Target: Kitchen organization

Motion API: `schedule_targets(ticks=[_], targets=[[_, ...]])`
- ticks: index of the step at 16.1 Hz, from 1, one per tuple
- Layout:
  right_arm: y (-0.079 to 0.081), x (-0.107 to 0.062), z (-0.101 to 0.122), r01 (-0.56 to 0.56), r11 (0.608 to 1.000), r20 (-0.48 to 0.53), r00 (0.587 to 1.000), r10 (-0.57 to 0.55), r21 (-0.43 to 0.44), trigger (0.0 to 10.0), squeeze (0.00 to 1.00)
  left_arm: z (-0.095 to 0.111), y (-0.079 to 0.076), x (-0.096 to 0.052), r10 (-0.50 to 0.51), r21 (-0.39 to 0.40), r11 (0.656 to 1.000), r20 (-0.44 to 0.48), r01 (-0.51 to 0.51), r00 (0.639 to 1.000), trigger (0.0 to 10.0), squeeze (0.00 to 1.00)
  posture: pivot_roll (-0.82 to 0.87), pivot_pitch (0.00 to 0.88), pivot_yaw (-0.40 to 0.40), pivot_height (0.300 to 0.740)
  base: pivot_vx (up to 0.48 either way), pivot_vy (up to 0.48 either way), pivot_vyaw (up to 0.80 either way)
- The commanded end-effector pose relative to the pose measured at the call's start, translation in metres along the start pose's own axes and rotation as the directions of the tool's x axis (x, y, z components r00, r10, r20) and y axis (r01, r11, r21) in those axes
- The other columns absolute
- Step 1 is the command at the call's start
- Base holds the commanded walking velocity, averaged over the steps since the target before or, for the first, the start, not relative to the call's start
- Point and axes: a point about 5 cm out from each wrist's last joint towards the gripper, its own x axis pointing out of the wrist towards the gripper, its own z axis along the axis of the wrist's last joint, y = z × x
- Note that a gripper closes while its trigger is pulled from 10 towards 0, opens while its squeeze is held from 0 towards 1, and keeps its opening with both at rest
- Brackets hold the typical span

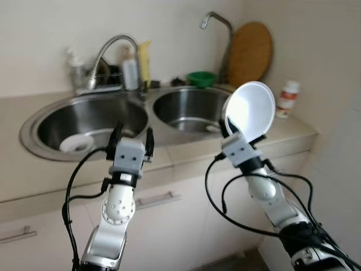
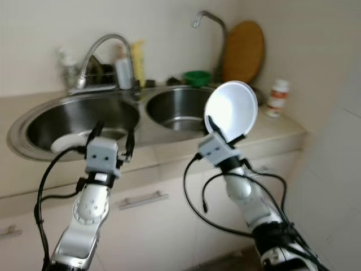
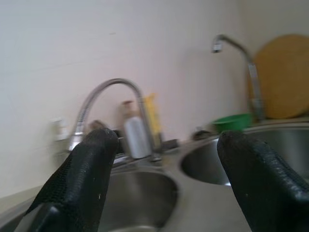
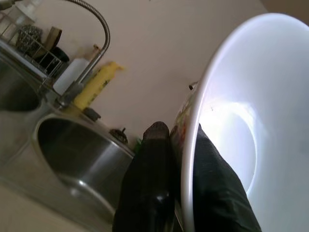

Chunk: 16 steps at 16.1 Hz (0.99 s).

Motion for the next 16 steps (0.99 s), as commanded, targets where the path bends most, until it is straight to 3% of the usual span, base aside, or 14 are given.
schedule_targets(ticks=[1,6,14,16], targets=[[0.006,0.009,0.012,-0.015,1.0,0.052,0.999,0.014,0.011,0.0,0.0,0.001,0.011,0.0,0.029,0.025,0.999,0.005,-0.029,1.0,10.0,0.0,0.05,0.0,-0.036,0.74,0.281,0.0,0.8],[0.004,0.009,0.012,0.012,0.999,0.043,0.999,-0.014,0.048,0.0,0.0,0.001,0.012,0.001,0.028,0.026,0.999,0.006,-0.029,1.0,10.0,0.0,0.05,0.0,-0.034,0.74,0.282,0.0,0.72],[0.0,0.02,0.006,0.054,0.985,-0.039,0.998,-0.049,0.166,0.0,0.0,0.001,0.012,0.001,0.025,0.029,0.999,0.008,-0.025,1.0,10.0,0.0,0.05,0.0,-0.033,0.74,0.284,0.0,0.0],[0.0,0.027,0.002,0.066,0.967,-0.094,0.995,-0.044,0.247,0.0,0.0,0.001,0.012,0.002,0.025,0.031,0.999,0.01,-0.026,1.0,10.0,0.0,0.06,0.0,-0.035,0.74,0.279,0.0,0.0]])
